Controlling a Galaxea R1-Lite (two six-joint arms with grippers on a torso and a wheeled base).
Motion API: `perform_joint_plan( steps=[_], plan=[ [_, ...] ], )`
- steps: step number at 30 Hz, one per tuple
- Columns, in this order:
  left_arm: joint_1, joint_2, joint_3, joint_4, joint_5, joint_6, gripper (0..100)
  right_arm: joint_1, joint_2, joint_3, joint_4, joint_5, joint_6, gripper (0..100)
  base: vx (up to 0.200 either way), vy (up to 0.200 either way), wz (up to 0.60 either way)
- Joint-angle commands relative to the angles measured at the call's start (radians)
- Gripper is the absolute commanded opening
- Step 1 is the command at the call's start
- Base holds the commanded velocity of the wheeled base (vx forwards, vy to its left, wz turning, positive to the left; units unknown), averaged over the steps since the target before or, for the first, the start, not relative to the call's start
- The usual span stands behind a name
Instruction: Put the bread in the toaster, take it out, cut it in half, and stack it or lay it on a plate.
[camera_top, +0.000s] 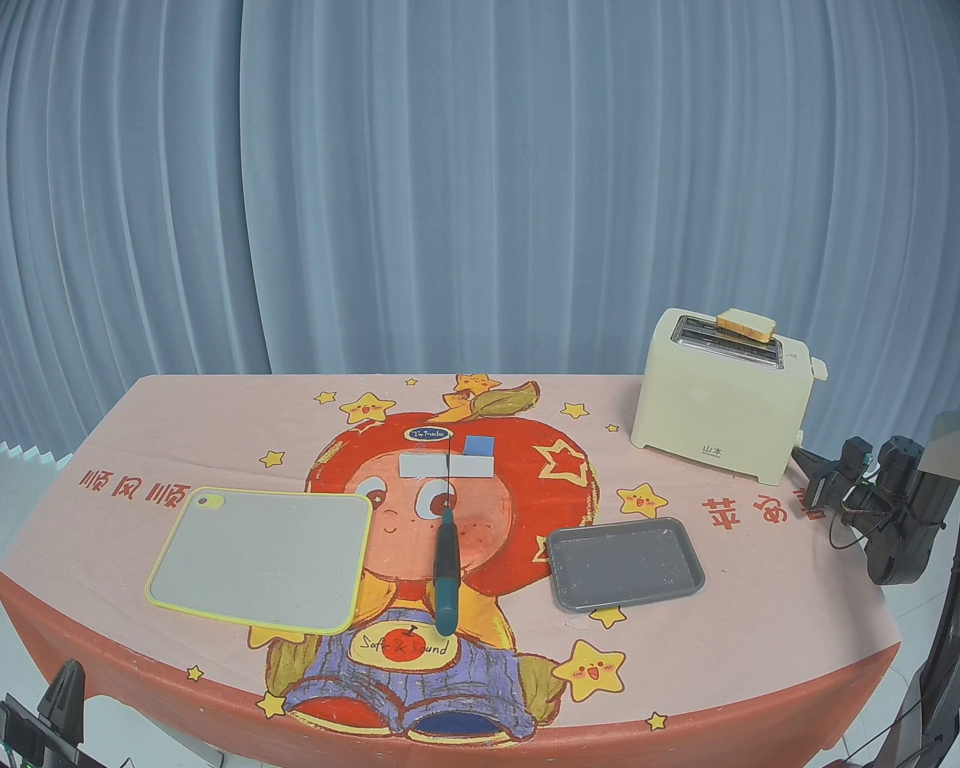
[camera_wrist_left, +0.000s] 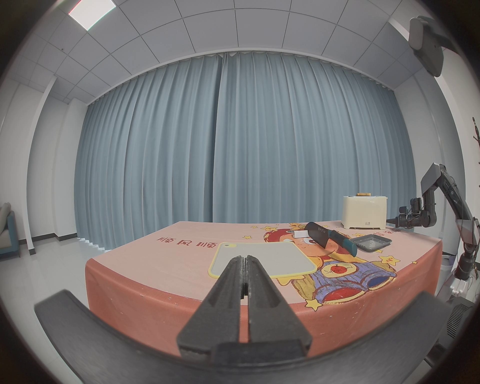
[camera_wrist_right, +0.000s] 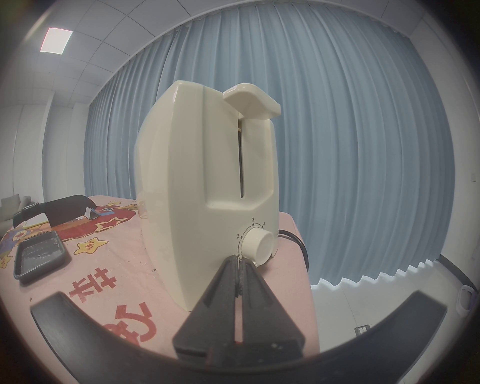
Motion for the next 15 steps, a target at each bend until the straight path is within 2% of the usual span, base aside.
perform_joint_plan(
  steps=[1, 15],
  plan=[
    [0.0, -0.016, 0.018, 0.001, 0.0, 0.0, 0, 0.001, -0.001, 0.007, -0.002, 0.001, -0.002, 0, 0.0, 0.0, 0.0],
    [0.0, -0.016, 0.018, -0.001, 0.0, 0.0, 0, -0.013, -0.072, 0.107, -0.024, 0.002, -0.005, 0, 0.0, 0.0, 0.0]
  ],
)
